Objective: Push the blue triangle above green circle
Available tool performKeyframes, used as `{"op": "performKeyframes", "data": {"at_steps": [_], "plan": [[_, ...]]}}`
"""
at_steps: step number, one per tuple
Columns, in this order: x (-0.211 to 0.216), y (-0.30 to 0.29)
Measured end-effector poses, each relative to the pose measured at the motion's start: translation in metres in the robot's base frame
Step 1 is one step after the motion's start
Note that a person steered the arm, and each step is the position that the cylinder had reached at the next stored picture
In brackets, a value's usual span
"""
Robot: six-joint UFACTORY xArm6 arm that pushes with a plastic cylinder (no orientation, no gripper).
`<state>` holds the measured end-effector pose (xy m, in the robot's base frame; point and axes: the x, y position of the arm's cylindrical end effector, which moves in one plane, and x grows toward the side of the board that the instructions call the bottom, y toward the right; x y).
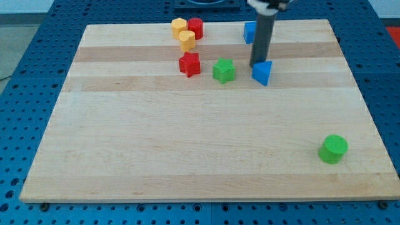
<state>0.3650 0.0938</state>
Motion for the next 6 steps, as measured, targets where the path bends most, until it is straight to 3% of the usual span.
{"op": "performKeyframes", "data": {"at_steps": [1,2,4,6], "plan": [[0.083,0.019],[0.095,0.024],[0.063,0.015],[0.111,0.073]]}}
